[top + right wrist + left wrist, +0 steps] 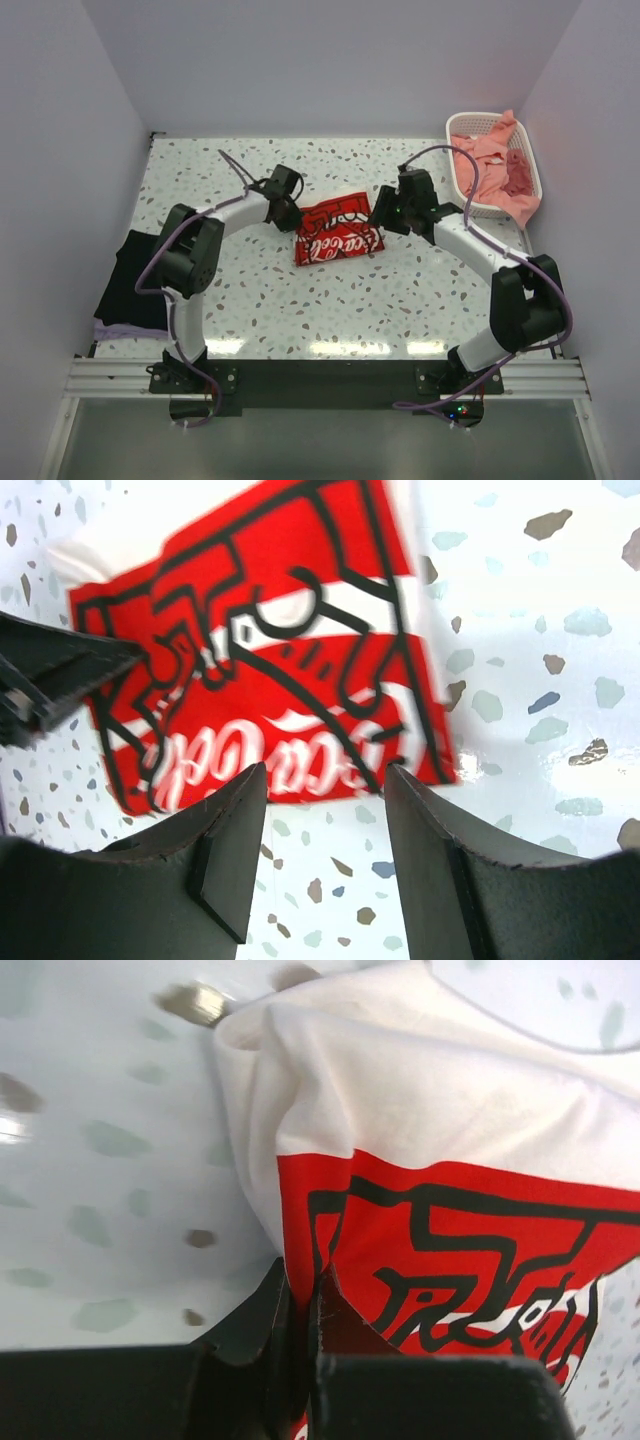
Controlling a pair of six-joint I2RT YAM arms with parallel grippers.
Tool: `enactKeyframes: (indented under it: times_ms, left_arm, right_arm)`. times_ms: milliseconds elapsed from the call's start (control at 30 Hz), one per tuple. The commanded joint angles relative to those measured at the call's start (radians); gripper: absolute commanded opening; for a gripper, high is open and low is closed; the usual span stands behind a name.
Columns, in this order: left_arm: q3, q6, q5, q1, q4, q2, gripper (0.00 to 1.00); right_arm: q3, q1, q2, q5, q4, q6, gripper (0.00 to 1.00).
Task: Fold and stack the t-shirts
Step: Neatly place the folded tshirt to the corner
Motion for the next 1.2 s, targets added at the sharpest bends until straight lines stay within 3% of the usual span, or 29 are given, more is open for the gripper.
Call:
enactKeyframes:
  times_ms: [0, 133, 533, 1167]
  left_arm:
    - [0.06, -0.072, -0.098, 0.092, -0.202, -0.056, 0.0]
    - [0.135, -0.105, -0.146, 0.185, -0.356, -0.055, 0.0]
    - [0.324, -0.079, -0.236, 0.407, -0.524, -0.035, 0.0]
    - [0.376, 0.006, -0.286, 0.666, -0.654, -0.17, 0.0]
  right_arm:
    - [-0.012, 0.0, -0.043, -0.021, 0.015, -0.003, 0.54]
    - [-0.018, -0.002, -0.049, -0.031, 0.012, -0.003, 0.54]
    - [-0.021, -0.002, -0.05, -0.053, 0.015, -0.003, 0.54]
    - [-0.012, 0.001, -0.041, -0.11, 0.032, 0.015, 0.53]
